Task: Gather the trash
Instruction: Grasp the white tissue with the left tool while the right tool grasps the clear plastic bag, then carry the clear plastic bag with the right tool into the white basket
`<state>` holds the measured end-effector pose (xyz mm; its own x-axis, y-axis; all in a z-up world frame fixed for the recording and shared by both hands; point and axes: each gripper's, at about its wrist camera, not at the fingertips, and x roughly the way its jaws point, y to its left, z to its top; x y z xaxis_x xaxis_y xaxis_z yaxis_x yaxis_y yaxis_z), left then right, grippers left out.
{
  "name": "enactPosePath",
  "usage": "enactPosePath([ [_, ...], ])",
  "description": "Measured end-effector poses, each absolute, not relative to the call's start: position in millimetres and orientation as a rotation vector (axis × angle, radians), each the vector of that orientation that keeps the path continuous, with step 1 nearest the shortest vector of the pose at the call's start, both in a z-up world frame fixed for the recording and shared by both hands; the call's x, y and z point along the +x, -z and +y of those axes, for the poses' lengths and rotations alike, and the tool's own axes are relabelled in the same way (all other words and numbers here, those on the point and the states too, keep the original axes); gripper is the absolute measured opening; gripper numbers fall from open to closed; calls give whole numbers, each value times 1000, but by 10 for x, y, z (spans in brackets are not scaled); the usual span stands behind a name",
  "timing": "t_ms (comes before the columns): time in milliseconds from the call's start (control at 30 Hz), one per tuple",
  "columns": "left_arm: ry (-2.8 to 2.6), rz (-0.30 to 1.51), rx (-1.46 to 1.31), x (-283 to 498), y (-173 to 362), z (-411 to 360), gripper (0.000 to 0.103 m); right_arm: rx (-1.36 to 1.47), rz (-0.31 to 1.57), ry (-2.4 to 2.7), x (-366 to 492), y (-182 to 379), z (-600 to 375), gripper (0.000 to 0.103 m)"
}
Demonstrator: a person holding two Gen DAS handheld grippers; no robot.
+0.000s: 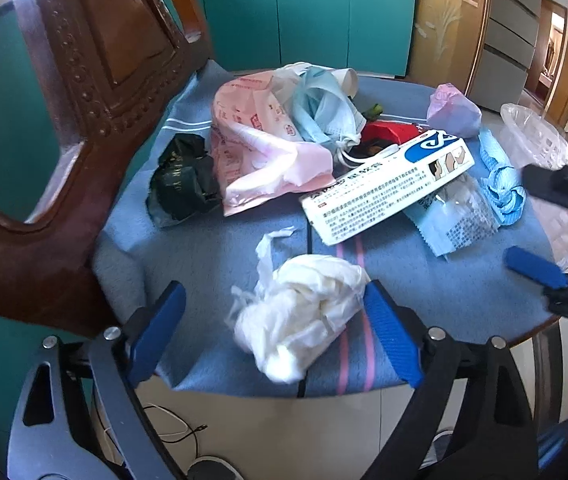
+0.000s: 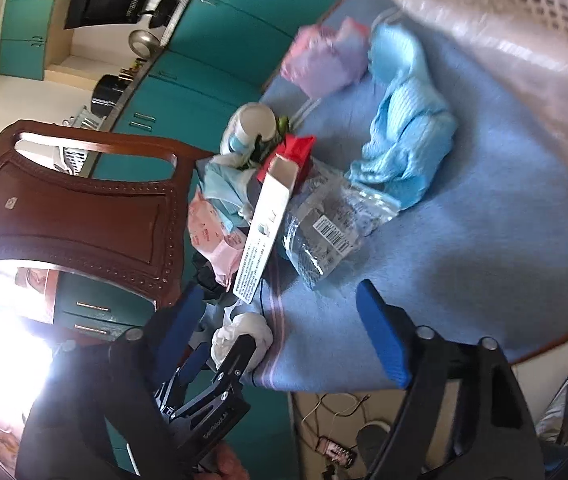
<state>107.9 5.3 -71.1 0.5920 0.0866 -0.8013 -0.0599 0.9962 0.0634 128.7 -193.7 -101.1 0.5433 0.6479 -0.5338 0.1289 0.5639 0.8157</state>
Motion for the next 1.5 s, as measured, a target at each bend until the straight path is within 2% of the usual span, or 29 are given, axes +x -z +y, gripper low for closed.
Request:
enactPosePath([
  [33,-81,937,32,1100,724,46,86,959,983,-378,1325,1044,-1908,67],
  [133,-53,953,19,1158,774,28,77,987,1005,-380,1427,1143,-1879,57],
  [200,-24,948,5,1164,784,15,66,993,1001,-382,1506,1172,-1858,42],
  [233,-2,943,-2,1151,776,2,48,985,999,-384,1528,1179,-1849,26],
  [267,16,940,0,1150,763,-12,43,966,993,-384,1542,1176,-1838,7],
  [333,27,920,-2,1095,700,-1,33,944,977,-384,1538,1177,-1837,1],
  [367,37,911,-15,1075,666,12,28,934,960,-389,1478,1117,-1845,1],
  [500,88,829,-79,849,375,92,28,735,881,-402,1229,759,-1806,1],
  [667,115,733,-100,528,45,134,31,90,667,-307,562,96,-1434,1],
  [733,107,705,-100,441,-22,147,31,-9,624,-281,392,45,-1396,1],
  [867,61,708,-123,436,-28,216,31,-28,676,-280,308,157,-1480,1],
  [1500,47,719,-113,376,-11,195,31,-41,679,-280,322,184,-1357,1],
])
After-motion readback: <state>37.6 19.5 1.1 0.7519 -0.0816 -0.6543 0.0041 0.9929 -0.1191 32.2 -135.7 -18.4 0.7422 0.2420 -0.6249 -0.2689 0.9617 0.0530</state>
